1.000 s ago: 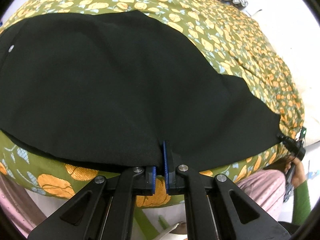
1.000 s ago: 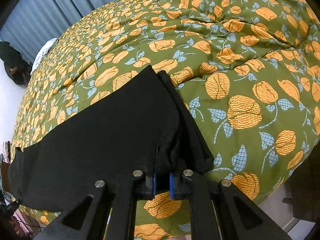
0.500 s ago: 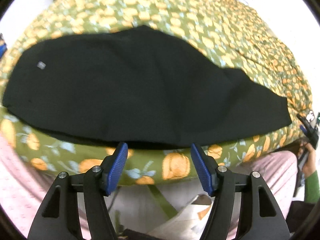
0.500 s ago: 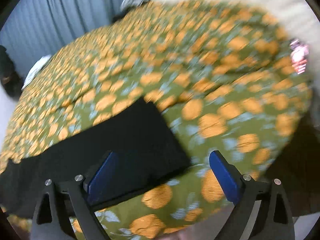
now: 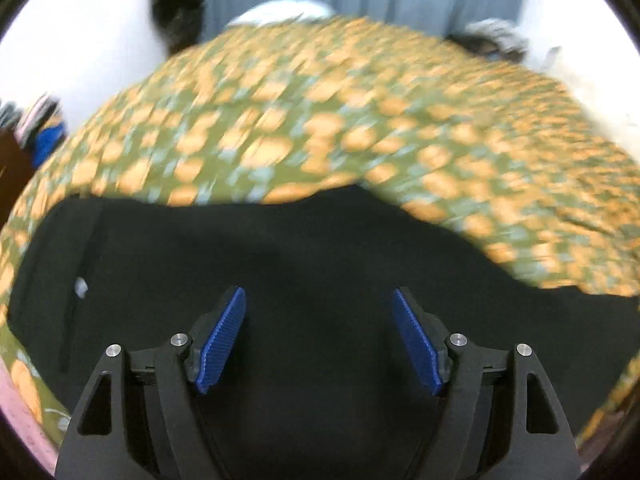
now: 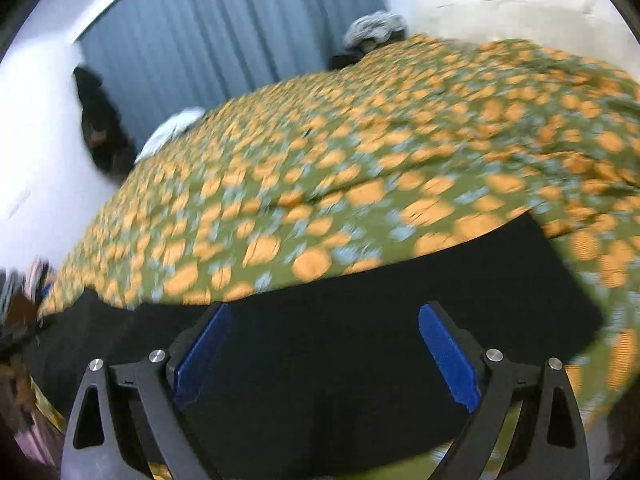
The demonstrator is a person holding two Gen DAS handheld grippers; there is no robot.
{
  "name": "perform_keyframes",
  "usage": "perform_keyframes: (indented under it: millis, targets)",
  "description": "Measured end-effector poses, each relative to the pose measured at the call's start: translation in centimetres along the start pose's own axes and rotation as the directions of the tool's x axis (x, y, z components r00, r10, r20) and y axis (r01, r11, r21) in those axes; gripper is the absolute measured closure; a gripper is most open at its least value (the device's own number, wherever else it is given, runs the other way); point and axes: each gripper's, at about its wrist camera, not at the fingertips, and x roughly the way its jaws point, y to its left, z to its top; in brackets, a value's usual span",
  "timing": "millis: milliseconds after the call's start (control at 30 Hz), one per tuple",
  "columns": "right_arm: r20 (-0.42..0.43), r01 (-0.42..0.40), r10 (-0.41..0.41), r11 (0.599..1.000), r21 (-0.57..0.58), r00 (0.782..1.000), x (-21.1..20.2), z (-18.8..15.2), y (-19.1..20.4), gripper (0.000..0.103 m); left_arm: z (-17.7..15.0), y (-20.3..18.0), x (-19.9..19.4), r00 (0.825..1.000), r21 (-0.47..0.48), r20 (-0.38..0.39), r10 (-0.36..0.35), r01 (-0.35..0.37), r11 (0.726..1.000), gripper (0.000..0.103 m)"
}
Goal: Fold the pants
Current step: 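Lower the folded trousers and open both grippers, then grasp the black trouser leg end with the right gripper and lift it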
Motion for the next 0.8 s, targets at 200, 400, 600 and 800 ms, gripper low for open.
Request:
perform_keyframes:
  millis: [200,400,600,800]
  targets:
    - [-0.153,0.090,-0.105,0.991,-0.101,0.983,4.8,-2.5,0.8,0.000,-1.8,0.4,2.4,0.999,0.040,0.049,0.023,-0.025,0.999,0.014]
    - [-0.112,0.087,-0.097,0.992,-0.091,0.989,4.7,-3.2,0.6,0.000,-2.2,0.2,2.6,0.996,0.065,0.089,0.032,-0.038,0.997,0.011]
    - [-0.098,0.091,-0.099,0.992,-0.091,0.990,4.6,-3.1,0.6,0.000,-2.4,-0.1,2.3,0.994,0.080,0.100,0.038,-0.046,0.996,0.010]
    - [-0.081,0.096,-0.103,0.991,-0.095,0.991,4.6,-3.2,0.7,0.000,-2.5,-0.1,2.3,0.994,0.082,0.105,0.042,-0.051,0.995,0.010]
